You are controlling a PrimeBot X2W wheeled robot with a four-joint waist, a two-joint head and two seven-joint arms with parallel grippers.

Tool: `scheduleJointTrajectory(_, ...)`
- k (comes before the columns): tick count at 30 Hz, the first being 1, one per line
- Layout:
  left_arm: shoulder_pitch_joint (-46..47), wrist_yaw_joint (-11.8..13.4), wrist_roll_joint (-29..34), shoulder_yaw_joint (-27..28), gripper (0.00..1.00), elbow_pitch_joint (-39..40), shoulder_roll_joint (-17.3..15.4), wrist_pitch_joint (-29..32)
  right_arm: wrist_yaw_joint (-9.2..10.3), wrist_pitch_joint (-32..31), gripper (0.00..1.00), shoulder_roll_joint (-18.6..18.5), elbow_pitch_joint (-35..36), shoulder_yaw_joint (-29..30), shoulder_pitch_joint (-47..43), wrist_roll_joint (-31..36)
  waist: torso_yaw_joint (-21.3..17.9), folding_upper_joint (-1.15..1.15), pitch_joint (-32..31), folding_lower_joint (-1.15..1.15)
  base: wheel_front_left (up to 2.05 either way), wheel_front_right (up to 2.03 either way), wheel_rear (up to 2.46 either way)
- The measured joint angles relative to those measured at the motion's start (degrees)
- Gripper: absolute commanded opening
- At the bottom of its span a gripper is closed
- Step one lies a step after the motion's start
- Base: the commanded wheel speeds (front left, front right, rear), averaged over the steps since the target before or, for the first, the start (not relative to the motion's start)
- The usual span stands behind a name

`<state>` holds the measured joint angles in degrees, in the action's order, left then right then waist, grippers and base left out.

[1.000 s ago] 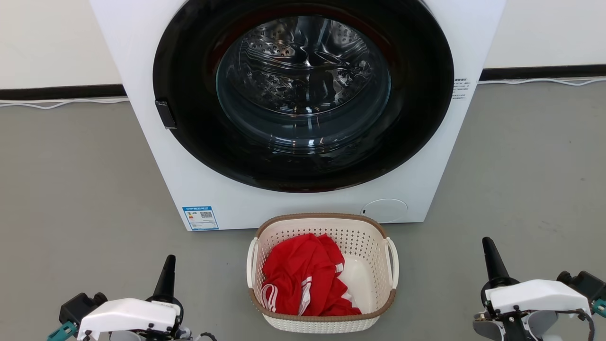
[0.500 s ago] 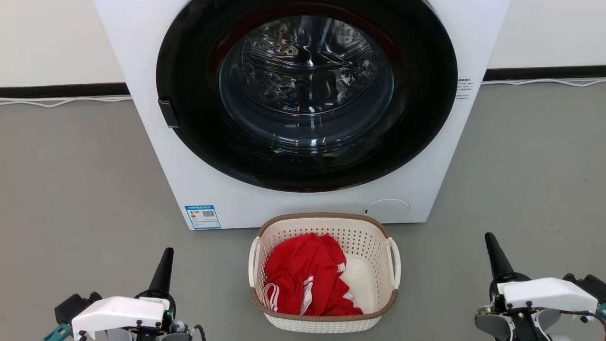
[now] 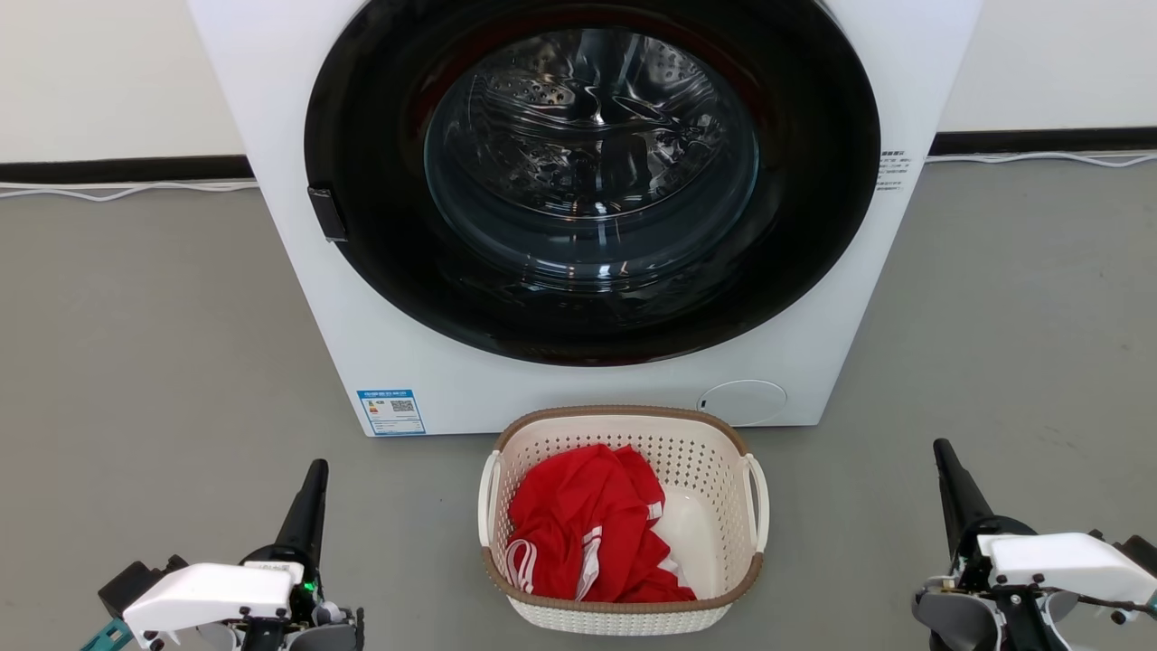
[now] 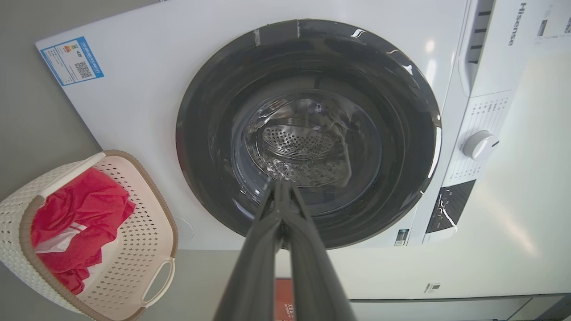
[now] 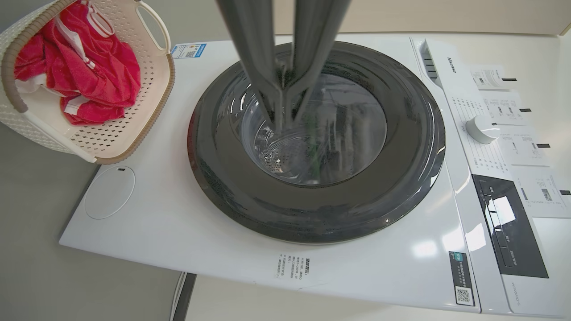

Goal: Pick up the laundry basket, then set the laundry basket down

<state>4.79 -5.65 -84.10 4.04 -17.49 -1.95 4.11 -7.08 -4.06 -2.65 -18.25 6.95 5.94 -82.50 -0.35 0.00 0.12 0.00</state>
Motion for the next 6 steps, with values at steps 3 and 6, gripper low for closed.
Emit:
scheduleJointTrajectory(3,0.00,-0.49,-2.02,0.20,0.00,0.51,-0.02,0.64,0.00,-0.34,0.00,0.00,0.74,0.18,-0.01,-2.35,0.09,0.00,0.01,0.00,0.00,0.00,0.00)
scheduleJointTrajectory(6,0.00,-0.71,-3.57,0.37,0.00,0.76,-0.02,1.08,0.00,-1.00,0.00,0.00,1.14,0.31,-0.04,-4.43,0.18,0.00,0.03,0.00,0.00,0.00,0.00)
